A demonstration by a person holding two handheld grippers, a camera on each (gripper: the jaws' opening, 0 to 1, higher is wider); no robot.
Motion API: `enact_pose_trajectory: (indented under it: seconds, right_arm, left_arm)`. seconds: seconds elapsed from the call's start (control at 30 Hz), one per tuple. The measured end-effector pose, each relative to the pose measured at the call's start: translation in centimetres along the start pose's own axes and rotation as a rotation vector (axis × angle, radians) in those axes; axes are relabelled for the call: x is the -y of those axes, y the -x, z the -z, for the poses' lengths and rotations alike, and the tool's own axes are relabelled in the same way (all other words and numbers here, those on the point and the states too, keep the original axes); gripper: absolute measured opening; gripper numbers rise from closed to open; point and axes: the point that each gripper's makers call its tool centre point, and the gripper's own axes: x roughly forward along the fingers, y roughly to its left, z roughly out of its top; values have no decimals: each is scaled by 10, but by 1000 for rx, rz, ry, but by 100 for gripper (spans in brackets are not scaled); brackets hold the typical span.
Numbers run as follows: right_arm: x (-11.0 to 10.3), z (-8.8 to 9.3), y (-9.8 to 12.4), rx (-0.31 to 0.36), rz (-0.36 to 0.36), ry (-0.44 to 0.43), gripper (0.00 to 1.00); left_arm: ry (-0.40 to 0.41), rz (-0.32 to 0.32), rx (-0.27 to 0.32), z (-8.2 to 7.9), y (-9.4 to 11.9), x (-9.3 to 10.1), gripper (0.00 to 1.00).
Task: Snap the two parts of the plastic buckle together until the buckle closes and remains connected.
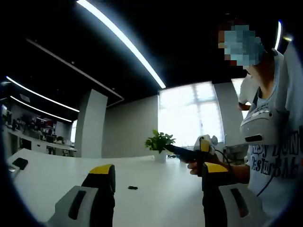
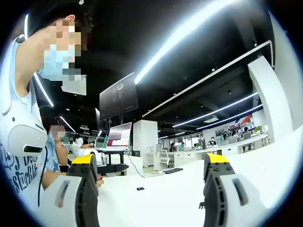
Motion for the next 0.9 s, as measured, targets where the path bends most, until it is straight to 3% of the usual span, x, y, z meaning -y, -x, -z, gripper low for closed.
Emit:
enact_pose_trajectory:
  seconds: [0.23, 0.53, 0.9]
  right_arm:
    - [-4, 0, -1, -7, -11, 4, 92]
    - [1, 3, 1, -20, 18, 17, 96]
    - [5, 1, 4, -1, 20, -40, 95]
  left_arm:
    - [-11, -57, -14, 3, 0, -10, 79]
    - [12, -39, -13, 4, -1, -5, 80]
    - [41, -57, 25, -5, 2, -8, 79]
